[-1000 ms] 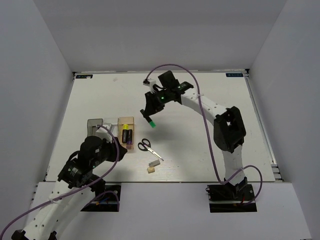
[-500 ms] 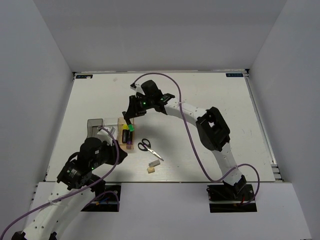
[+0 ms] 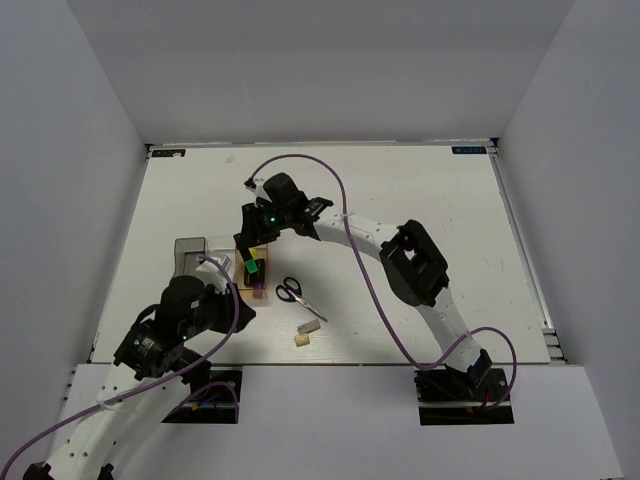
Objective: Sort the stationery into containers
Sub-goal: Place the stationery into the container, then grab a piece of stationery with the left arm
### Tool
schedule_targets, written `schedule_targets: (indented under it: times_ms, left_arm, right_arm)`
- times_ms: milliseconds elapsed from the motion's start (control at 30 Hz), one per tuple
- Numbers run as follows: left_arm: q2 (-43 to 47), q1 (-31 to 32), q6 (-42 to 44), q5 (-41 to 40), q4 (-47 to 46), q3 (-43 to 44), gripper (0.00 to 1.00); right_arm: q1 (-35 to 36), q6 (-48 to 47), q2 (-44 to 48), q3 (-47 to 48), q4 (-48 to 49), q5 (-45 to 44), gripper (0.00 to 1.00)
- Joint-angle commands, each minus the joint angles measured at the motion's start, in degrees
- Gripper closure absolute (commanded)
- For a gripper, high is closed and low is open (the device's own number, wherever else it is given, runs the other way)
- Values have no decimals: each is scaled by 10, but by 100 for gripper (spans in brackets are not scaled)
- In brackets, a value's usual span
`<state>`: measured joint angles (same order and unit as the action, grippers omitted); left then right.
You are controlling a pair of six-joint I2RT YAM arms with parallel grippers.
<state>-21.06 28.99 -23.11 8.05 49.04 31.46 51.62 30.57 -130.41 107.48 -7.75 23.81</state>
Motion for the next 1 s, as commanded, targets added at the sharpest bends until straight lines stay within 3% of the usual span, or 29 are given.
schedule_targets:
  times_ms: [0, 200, 267, 300, 333, 367, 400, 467, 600, 633, 667, 700, 733, 767, 867, 933, 967]
  left_arm:
    - [-8, -1, 9, 11, 6, 14, 49]
    - [-17, 1, 11, 16, 4, 25, 52]
    - [-22, 1, 12, 19, 3, 28, 57]
    - [-27, 2, 12, 20, -1, 29, 62]
    - [-30, 2, 12, 27, -4, 31, 74]
    - [-40, 0, 12, 32, -6, 31, 79]
    - [-55, 1, 13, 35, -7, 40, 84]
    - [-86, 3, 16, 59, -20, 46, 95]
    - [-141, 23, 27, 98, -67, 44, 98]
    - [-175, 37, 32, 100, -74, 46, 94]
    - [-175, 46, 36, 97, -85, 47, 91]
    - [-202, 69, 45, 96, -93, 56, 88]
    - [-233, 98, 51, 80, -97, 62, 83]
    - [-270, 133, 70, 72, -96, 70, 73]
    - [-342, 226, 99, 8, -86, 112, 51]
    - [-407, 256, 111, -39, -84, 141, 45]
    - [-422, 286, 129, -62, -95, 147, 43]
  right_arm:
    - [1, -30, 27, -3, -6, -12, 60]
    - [-1, -52, 60, -38, -13, -19, 58]
    - [-1, -55, 70, -45, -15, -18, 58]
    - [-1, -62, 75, -46, -17, -14, 61]
    - [0, -67, 87, -45, -25, -13, 68]
    - [-4, -74, 101, -44, -29, -14, 90]
    - [-4, -90, 110, -44, -46, -15, 100]
    - [-5, -136, 151, -38, -74, -45, 100]
    - [-22, -239, 251, -105, -132, -165, 100]
    - [-27, -248, 262, -122, -133, -177, 76]
    - [-32, -258, 273, -138, -144, -185, 75]
    - [-54, -280, 294, -173, -152, -193, 56]
    - [-62, -301, 311, -205, -177, -205, 50]
    - [-70, -327, 328, -237, -188, -206, 46]
    - [-127, -376, 385, -327, -226, -169, 49]
    - [-163, -390, 414, -421, -225, -129, 59]
    - [-171, -416, 473, -444, -220, -103, 64]
